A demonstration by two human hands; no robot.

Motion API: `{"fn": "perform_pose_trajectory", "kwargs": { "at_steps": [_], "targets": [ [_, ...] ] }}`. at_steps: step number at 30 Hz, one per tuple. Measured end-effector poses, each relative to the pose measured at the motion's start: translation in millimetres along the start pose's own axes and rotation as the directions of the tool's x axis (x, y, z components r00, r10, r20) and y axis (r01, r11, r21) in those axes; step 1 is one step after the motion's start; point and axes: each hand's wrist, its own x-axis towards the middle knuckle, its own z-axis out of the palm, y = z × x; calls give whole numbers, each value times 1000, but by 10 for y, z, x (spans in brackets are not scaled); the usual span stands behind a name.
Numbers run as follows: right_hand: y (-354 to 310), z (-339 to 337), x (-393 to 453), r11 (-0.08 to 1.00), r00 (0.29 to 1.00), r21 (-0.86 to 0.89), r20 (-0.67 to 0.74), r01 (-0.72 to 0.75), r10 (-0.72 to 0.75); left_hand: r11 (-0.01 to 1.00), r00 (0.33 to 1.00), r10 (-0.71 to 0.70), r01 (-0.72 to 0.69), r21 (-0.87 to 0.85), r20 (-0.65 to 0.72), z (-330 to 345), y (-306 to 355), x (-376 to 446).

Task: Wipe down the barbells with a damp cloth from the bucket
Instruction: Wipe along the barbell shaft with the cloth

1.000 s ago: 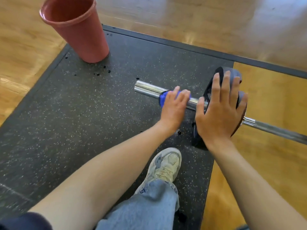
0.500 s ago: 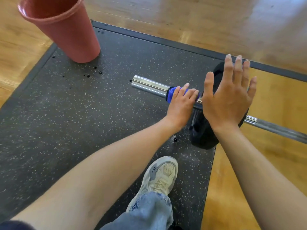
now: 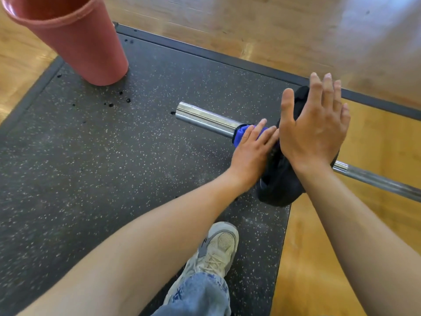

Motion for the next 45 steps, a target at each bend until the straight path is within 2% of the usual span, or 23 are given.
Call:
{"fn": "perform_pose_trajectory", "kwargs": {
  "at_steps": [2,4,6,9,11,13,16,19,21,24,27,29,33,34,38,40,42,45],
  "targets": [
    [-10,24,62,1000,1000,19,7,-8,8,996,995,-89,89,-7,-43,-28,-180,-27],
    [-23,36,114,1000,1000,17,16,-17,17,970,966,-241,239,-33,-93,-39,-247,-40],
    [-39,53,167,1000,1000,17,16,-24,24,957,951,-289,284,-58,-108,-27,-146,28],
    [-22,72,239,999,999,22,18,-28,27,994,991,-99,94,-55,-95,93,88,149],
    [6,74,280,999,999,21,17,-32,31,999,992,-1,-4,-44,-130,147,36,176],
    [16,81,334,999,999,17,25,-30,29,1000,976,11,-14,-13,-218,138,-203,175],
    [2,84,397,1000,999,24,50,-19,18,981,939,-186,196,6,-288,10,-664,119],
    [6,113,495,999,998,24,59,-29,28,940,906,-332,341,-11,-261,-80,-788,166],
    [8,132,577,999,997,18,73,-33,32,951,918,-303,309,-17,-257,-66,-650,230],
    [14,160,736,999,995,31,94,-44,41,992,968,-111,121,31,-224,68,-378,322],
    [30,193,917,997,991,45,121,-57,52,996,981,-22,38,77,-190,70,-448,421],
    [34,224,1036,996,988,60,140,-68,59,991,985,-53,72,111,-166,-17,-679,453],
    [58,306,1298,995,983,67,169,-78,66,950,941,-299,309,45,-161,-138,-896,533],
    [54,333,1359,995,981,66,180,-79,67,952,943,-294,303,35,-155,-140,-809,592],
    [93,402,1610,992,970,70,224,-109,90,999,997,-16,18,30,-80,-34,-320,850],
    [120,437,1700,991,967,57,235,-119,103,999,998,41,-40,28,-51,-6,-336,909],
    [108,477,1757,993,963,46,249,-113,99,998,995,46,-41,57,-90,-1,-522,924],
    [111,488,1762,994,966,38,242,-102,90,989,973,-139,147,30,-185,-11,-768,883]
  ]
}}
